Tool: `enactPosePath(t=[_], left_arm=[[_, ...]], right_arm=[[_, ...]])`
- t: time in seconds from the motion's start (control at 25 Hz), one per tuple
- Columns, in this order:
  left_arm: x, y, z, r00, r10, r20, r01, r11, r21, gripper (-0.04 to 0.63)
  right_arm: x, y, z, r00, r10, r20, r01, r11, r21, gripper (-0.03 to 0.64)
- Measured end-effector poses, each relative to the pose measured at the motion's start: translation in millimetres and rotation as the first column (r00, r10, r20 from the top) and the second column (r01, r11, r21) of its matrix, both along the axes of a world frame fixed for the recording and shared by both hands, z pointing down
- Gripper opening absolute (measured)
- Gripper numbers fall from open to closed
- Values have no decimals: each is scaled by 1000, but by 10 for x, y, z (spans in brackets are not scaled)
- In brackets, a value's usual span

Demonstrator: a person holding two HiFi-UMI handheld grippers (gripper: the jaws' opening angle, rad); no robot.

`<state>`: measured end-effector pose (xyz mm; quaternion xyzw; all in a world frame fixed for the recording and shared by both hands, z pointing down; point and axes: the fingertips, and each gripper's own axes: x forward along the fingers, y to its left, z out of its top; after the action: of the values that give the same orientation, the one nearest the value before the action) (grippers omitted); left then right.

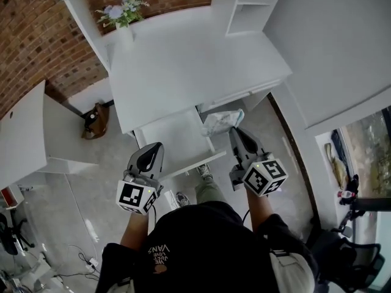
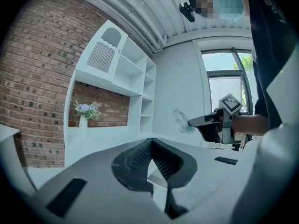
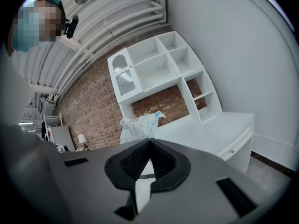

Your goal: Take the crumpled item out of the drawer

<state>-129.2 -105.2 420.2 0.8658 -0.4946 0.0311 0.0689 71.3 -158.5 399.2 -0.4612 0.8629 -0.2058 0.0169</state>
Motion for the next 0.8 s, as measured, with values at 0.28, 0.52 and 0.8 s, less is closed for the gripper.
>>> enactPosePath(t=[0.28,0.52,0.8], left_arm=[[50,339,-98,999,39,-9,-39,999,5,6],[78,475,-211,1000,7,-4,-6,1000,30,6],[189,603,-346,998,-63,7,62,997,41,6]], right_arm=[[143,464,-296,998,56,14,-56,997,51,3],[240,626,-360,999,36,7,-36,998,58,3],[379,750,-470,1000,-25,10,25,998,60,3]])
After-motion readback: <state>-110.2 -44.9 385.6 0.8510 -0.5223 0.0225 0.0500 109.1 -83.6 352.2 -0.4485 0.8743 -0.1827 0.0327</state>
